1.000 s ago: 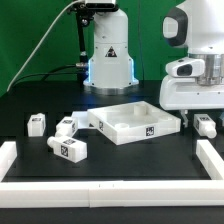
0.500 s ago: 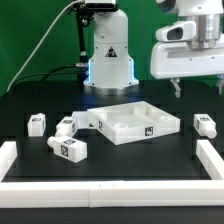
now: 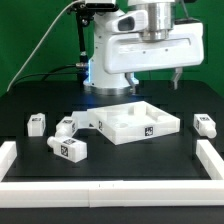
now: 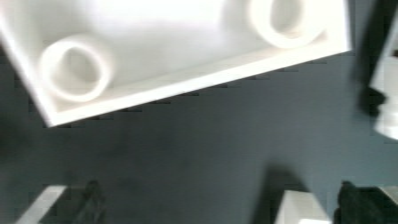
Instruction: Assemble one leg
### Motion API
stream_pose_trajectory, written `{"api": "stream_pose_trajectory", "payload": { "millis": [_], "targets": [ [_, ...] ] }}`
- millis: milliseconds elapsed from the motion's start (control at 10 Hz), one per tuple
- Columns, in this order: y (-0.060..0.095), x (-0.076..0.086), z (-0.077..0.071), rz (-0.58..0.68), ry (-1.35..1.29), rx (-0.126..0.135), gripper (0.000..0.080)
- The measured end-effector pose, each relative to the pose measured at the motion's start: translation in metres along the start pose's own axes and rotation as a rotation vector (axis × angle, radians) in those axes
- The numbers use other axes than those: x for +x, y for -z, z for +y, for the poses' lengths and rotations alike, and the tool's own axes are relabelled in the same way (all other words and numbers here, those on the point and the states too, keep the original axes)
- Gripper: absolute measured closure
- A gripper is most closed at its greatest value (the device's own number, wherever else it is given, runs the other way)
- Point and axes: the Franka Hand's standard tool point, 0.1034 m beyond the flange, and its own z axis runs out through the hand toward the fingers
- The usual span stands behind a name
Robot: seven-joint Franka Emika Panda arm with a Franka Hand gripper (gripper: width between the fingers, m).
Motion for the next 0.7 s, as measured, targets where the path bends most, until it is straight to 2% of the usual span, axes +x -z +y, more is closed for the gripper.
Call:
{"api": "stream_pose_trajectory", "payload": {
  "millis": [400, 600, 700],
  "targets": [
    [-0.001, -0.001, -0.002, -0.002, -0.008, 0.001, 0.0151],
    [-0.011, -0.007, 0.003, -0.003, -0.065, -0.012, 0.0151],
    [-0.01, -0.012, 0.011, -0.007, -0.122, -0.007, 0.0151]
  ]
}}
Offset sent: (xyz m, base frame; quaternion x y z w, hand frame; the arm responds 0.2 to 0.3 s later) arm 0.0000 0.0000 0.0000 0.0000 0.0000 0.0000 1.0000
